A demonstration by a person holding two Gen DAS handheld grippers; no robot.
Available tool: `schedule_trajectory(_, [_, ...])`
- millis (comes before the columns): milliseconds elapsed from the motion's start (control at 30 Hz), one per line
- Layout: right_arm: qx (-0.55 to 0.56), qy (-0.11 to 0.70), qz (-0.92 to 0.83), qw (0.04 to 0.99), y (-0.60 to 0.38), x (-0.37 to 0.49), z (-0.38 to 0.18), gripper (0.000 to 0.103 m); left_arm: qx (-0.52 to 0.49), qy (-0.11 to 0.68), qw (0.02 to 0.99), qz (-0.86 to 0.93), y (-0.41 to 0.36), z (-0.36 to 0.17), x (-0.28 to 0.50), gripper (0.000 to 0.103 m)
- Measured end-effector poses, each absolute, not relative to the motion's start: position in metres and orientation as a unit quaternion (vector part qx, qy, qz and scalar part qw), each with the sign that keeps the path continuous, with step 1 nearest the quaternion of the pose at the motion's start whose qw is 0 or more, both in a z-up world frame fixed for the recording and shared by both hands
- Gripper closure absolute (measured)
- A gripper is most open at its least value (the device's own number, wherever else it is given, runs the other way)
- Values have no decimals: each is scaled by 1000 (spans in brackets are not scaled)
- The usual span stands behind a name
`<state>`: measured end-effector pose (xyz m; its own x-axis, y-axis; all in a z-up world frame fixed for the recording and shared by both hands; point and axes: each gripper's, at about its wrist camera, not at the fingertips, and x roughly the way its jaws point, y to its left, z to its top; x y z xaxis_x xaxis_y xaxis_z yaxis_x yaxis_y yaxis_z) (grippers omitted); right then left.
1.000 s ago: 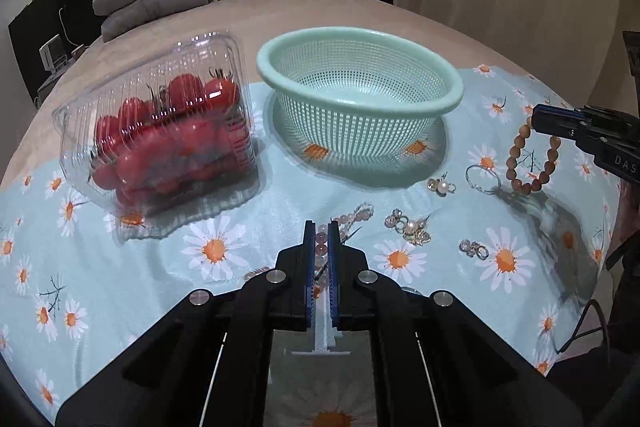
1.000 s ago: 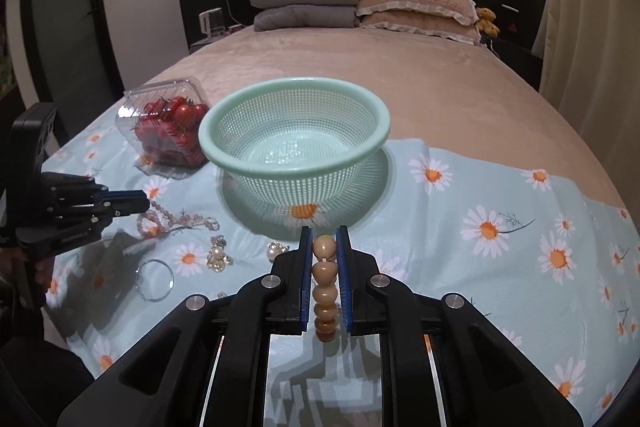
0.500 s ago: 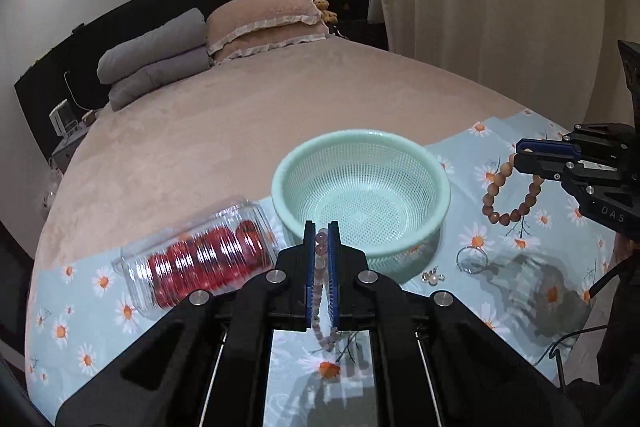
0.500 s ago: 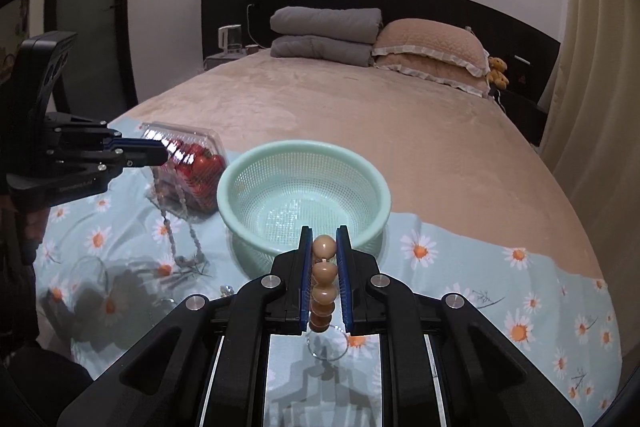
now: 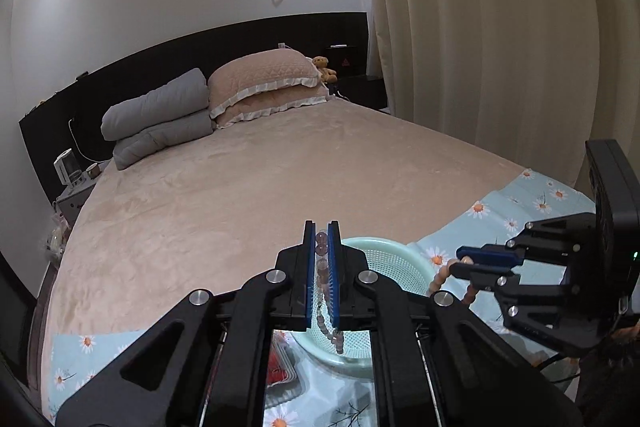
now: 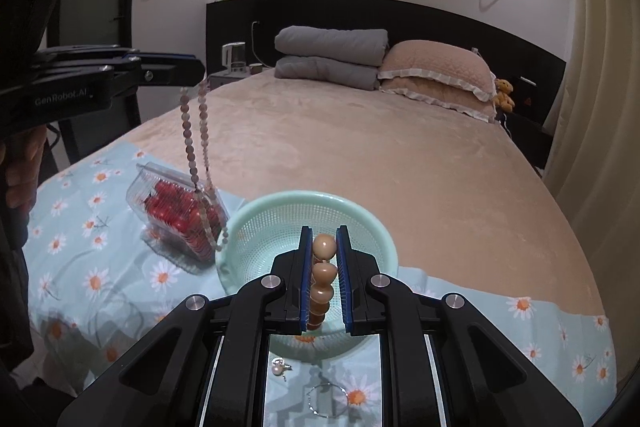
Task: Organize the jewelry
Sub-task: 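Lift the necklace and bracelet with both tools and carry them over the green basket, then open the right tool to drop the bracelet while the left tool drops the necklace into the basket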
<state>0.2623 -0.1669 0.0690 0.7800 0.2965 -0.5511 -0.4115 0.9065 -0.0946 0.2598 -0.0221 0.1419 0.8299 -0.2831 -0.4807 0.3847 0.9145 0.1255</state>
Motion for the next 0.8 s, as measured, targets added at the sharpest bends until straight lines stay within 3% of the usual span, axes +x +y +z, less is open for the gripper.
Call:
schedule_trajectory(433, [-77, 334, 191, 920, -168, 292, 10, 91, 120, 349, 918, -149, -31, 31, 304, 97])
schedule_trajectory(800, [-74, 357, 180, 914, -169, 301, -12, 91, 106, 383, 904, -157, -25, -8, 307, 96])
